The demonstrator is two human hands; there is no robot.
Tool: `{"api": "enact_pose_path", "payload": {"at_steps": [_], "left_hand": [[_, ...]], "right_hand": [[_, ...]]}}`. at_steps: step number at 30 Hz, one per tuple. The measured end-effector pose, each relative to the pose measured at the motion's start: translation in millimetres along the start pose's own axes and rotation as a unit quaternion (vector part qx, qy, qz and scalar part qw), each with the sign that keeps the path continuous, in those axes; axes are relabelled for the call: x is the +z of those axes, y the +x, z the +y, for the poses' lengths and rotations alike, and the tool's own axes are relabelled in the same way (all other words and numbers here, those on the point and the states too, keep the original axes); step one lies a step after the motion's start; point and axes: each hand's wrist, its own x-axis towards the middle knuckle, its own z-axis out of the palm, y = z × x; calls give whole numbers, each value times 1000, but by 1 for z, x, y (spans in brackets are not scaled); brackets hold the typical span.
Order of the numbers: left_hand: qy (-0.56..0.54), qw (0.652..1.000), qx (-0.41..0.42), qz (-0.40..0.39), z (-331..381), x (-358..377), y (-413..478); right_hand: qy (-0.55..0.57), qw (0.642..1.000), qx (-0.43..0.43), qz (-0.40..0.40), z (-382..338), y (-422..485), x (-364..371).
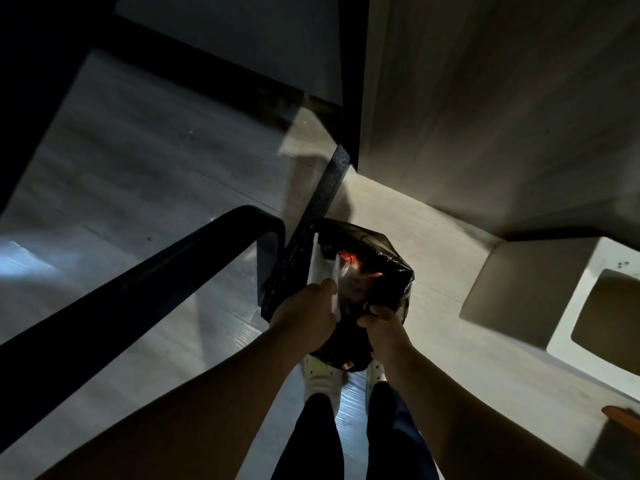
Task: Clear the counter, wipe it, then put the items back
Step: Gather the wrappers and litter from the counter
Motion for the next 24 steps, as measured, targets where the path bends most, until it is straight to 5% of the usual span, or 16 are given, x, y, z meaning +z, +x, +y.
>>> {"api": "enact_pose_path", "payload": {"at_steps": [5, 10, 18, 24], "left_hand": [[27, 1000, -15, -2, 10, -14, -14], [69, 997, -14, 5, 32, -57, -45], [110, 991, 10, 70, 81, -140, -111], [106, 975, 30, 195, 117, -204, -164]], "right_hand": [[-116, 989, -86, 31, -7, -25, -15], [-319, 934, -155, 45, -46, -77, -29], [-375, 882, -267, 104, -107, -185, -53], [-371, 863, -328, 99, -151, -260, -75]]}}
